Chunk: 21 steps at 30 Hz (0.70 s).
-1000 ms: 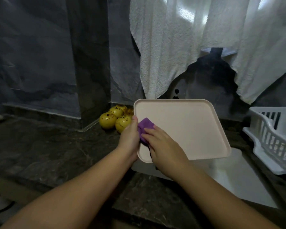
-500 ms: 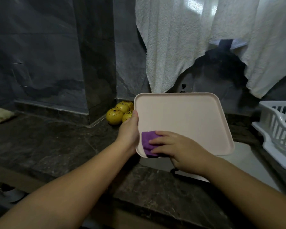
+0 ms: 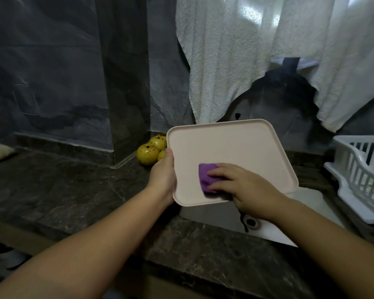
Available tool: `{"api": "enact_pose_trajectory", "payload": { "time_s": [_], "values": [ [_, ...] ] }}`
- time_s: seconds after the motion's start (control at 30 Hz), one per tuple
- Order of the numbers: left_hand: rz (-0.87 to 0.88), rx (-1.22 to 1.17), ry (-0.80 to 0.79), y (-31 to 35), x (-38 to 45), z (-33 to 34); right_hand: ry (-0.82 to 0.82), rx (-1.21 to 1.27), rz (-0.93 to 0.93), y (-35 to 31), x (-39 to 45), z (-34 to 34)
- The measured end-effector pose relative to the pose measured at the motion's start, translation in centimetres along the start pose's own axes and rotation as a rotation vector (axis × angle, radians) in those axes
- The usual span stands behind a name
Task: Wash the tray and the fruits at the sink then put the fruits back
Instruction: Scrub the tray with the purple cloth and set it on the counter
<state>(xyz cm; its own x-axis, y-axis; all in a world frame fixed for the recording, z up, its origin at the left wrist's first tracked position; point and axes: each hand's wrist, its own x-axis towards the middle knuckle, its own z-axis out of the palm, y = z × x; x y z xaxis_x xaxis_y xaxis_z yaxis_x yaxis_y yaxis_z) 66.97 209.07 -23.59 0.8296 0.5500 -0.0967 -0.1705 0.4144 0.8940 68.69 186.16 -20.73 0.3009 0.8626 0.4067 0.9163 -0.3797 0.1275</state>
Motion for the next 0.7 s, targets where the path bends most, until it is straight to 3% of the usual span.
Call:
{"api": "enact_pose_trajectory", "payload": {
  "time_s": [0.1, 0.23, 0.33, 0.57, 0.7],
  "values": [
    [0.01, -0.028, -0.028, -0.2, -0.5, 1.3, 0.085, 0.049, 0.172, -2.1, 2.7, 1.5],
    [0.032, -0.002, -0.079, 0.0, -1.2, 1.6, 0.094, 0.041, 0.114, -3.9, 2.9, 3.4],
    [0.08, 0.106, -0.018, 0.5, -0.8, 0.4, 0.124, 0.003, 0.139, -1.8, 0.0, 3.0],
    [0.211, 0.338, 0.036, 0.9, -1.0, -0.8, 0.112, -0.052, 0.731, 4.5, -4.3, 1.5],
    [0.176, 0.332, -0.003, 0.4, -1.3, -0.4, 0.209, -0.027, 0.873, 5.5, -2.9, 0.9]
  ]
}}
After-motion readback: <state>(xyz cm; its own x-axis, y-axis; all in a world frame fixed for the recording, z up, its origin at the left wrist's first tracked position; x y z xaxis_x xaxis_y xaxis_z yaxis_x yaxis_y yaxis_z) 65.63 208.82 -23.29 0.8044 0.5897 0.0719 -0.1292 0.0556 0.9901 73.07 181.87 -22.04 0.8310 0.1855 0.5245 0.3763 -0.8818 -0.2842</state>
